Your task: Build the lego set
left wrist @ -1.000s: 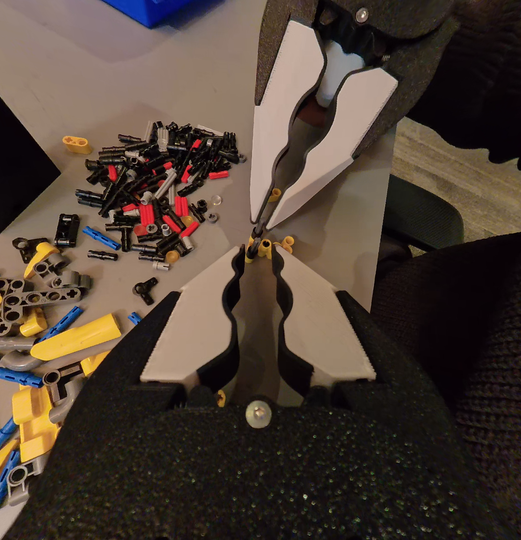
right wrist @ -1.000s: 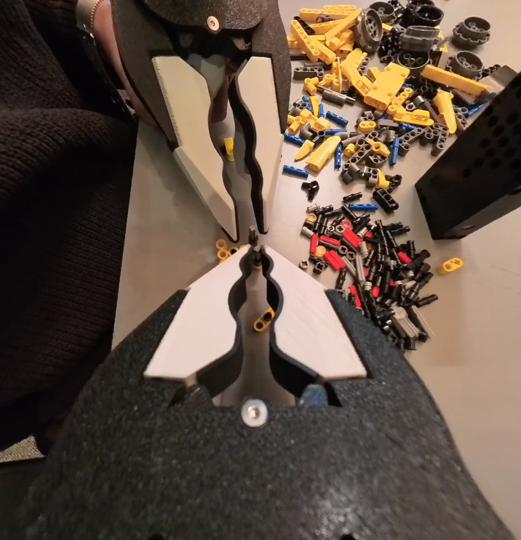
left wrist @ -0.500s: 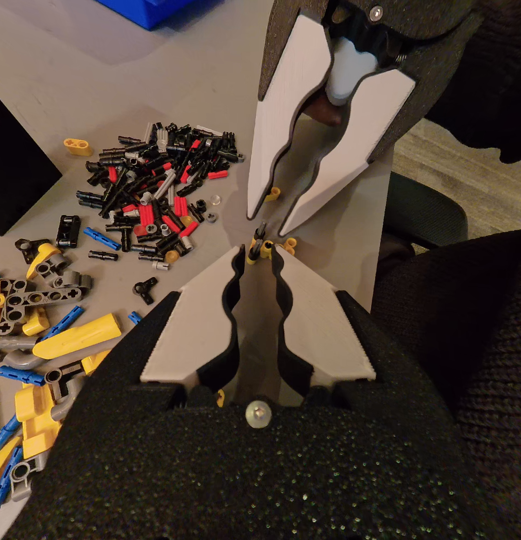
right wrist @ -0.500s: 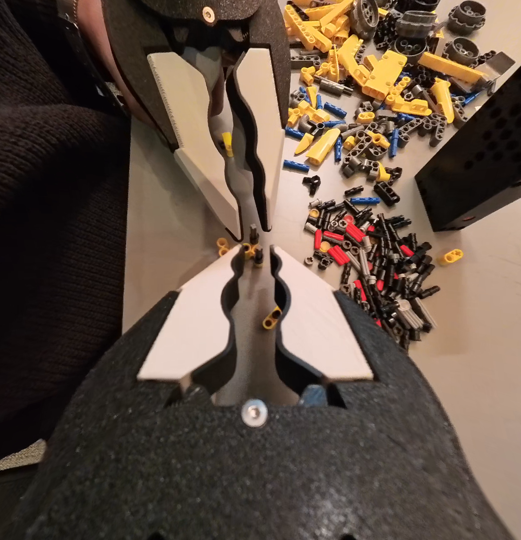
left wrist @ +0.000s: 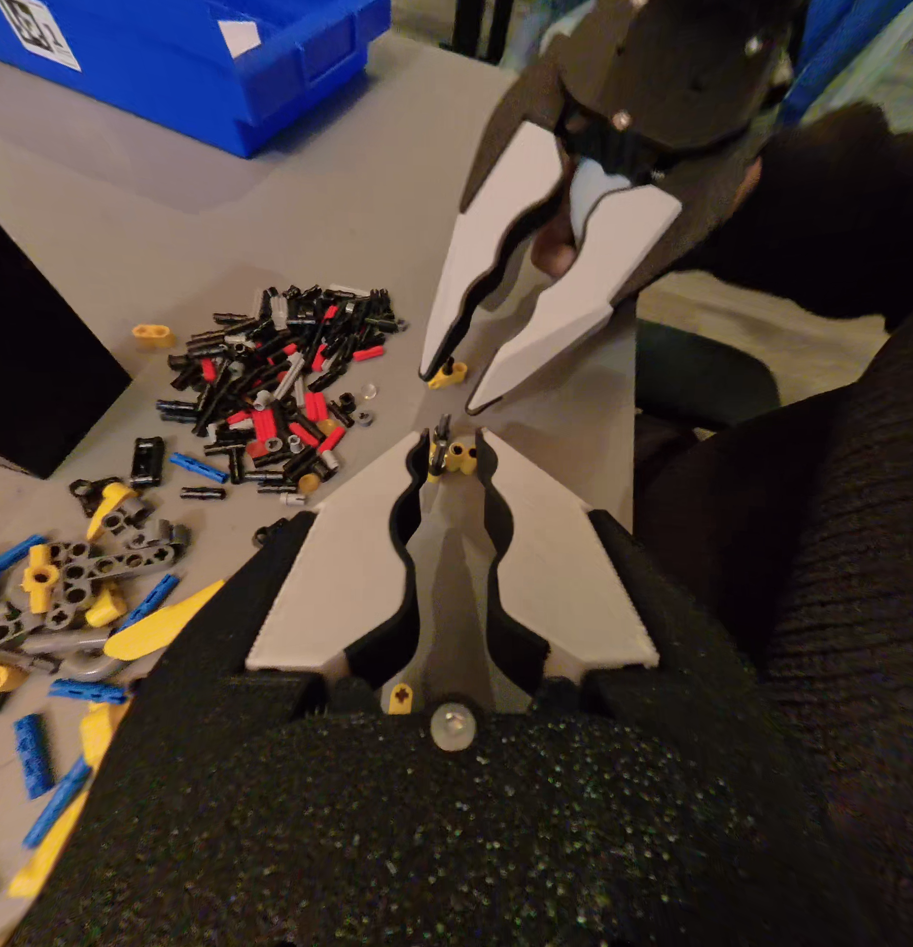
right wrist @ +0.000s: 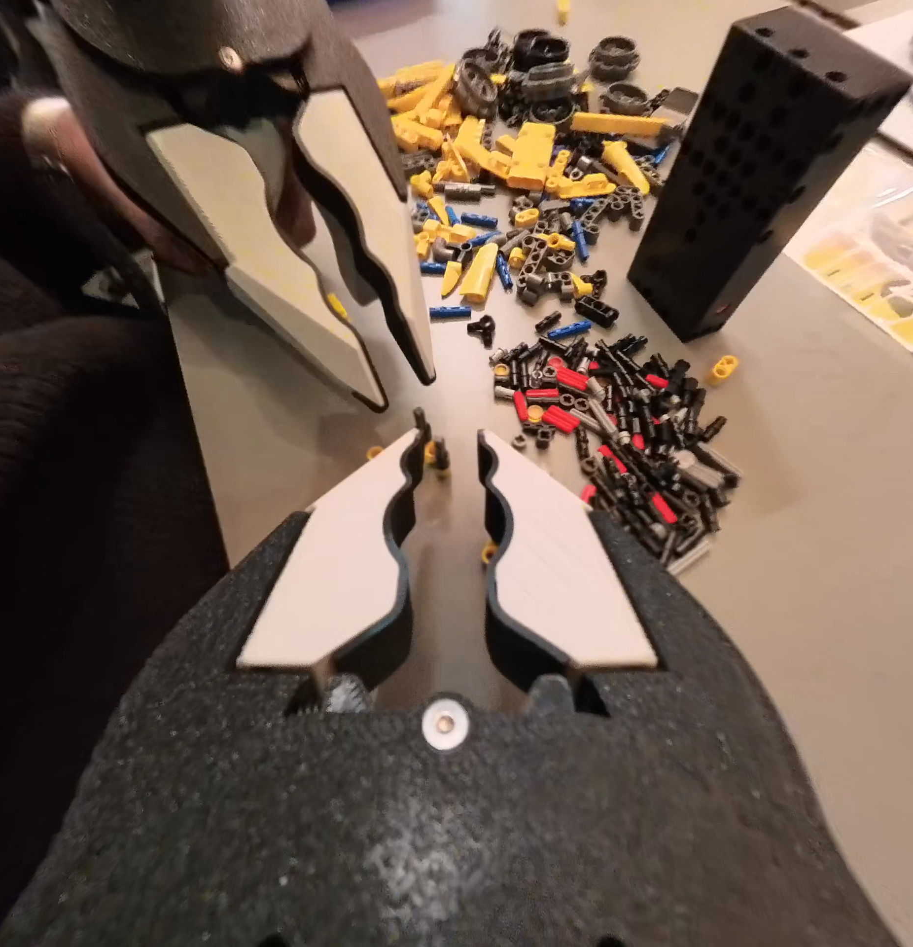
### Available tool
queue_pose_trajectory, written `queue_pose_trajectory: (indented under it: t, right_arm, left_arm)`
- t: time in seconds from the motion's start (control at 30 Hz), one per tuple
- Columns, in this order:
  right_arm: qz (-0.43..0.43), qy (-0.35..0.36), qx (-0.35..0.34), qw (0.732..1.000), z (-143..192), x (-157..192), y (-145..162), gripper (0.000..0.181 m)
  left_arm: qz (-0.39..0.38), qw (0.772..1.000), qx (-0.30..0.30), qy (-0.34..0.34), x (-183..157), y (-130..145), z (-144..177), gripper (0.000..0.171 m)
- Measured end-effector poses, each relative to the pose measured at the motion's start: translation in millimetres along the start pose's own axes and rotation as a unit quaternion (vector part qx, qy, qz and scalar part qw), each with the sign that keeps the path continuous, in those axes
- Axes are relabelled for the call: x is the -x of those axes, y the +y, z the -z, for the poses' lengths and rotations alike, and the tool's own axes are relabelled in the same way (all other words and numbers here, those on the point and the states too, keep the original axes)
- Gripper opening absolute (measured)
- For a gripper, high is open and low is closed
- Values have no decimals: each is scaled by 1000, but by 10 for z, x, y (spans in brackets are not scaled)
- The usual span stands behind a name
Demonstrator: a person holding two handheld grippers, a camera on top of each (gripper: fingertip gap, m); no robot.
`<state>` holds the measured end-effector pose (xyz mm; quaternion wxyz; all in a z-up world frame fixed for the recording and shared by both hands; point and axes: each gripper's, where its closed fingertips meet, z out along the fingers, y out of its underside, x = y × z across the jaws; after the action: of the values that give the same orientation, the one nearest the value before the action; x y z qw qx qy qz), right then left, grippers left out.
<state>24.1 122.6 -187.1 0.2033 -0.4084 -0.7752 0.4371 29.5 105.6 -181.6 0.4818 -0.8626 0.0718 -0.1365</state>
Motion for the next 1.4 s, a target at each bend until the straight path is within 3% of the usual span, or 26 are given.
queue_pose_trajectory:
  t: [0.23, 0.3, 0.43, 0.53, 0.63, 0.83, 1.1, 1.4]
  right_arm:
    - [7, 142, -49, 989, 166, -98, 29, 19]
    - [-1, 169, -76, 983, 250, -143, -23, 6]
    - [-66, 108, -112, 986, 247, 46, -81, 6]
    - [-122, 61, -84, 987, 92, 166, 94, 23]
    - [-87, 84, -87, 989, 97, 182, 83, 24]
    - [-26, 107, -6, 994, -54, 237, 223, 22]
    - [-40, 96, 9, 995, -85, 234, 255, 22]
    - [-48, 92, 22, 994, -107, 230, 286, 17]
  left_arm:
    - [1, 1000, 14, -5, 38, 64, -32, 17]
    - [-8, 999, 34, -17, 51, 124, -66, 16]
    - [-16, 999, 38, -23, 38, 136, -81, 16]
    - [-6, 999, 31, -18, 43, 118, -71, 16]
    - [-5, 999, 30, -15, 39, 117, -70, 16]
    - [3, 999, 42, -5, 33, 147, -96, 16]
    - [8, 999, 44, -3, 37, 155, -102, 16]
    - [2, 999, 47, -13, 50, 160, -106, 4]
